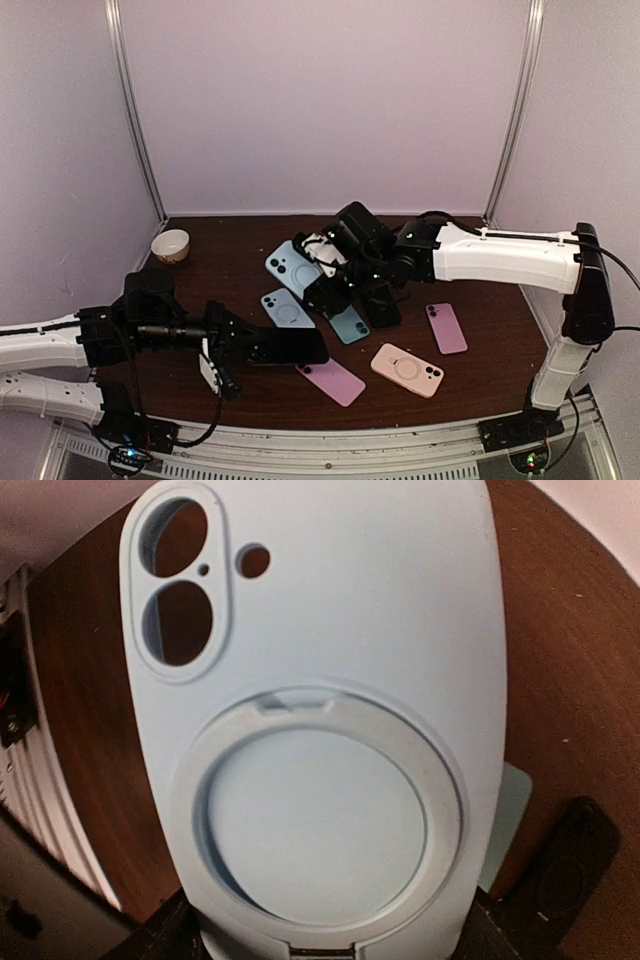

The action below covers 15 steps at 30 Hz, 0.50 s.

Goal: Take the phone out of the phone case
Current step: Remove the phone case from the phone, then place the phone case at the center of the board.

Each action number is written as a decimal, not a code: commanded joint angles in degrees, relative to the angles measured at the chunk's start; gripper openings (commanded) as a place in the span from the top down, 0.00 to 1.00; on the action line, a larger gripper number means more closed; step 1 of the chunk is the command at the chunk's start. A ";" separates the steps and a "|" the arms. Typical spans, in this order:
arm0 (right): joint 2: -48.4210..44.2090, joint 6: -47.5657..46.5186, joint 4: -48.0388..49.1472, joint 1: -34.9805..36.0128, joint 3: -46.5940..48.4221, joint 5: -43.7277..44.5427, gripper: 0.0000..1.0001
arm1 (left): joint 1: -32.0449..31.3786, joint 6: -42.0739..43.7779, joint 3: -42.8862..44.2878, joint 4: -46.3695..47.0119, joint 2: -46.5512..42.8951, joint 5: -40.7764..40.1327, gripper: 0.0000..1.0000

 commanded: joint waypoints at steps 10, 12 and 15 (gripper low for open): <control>-11.50 4.93 2.02 -9.86 -5.63 20.59 0.27 | -0.48 -1.50 0.52 7.45 -2.61 1.60 1.00; -12.71 5.58 0.35 -11.68 -7.39 20.46 0.27 | -0.48 -1.58 0.52 7.36 -2.64 1.66 1.00; -13.02 8.52 -2.80 -15.12 -9.18 18.85 0.27 | -0.44 -1.80 0.61 7.24 -2.49 1.71 1.00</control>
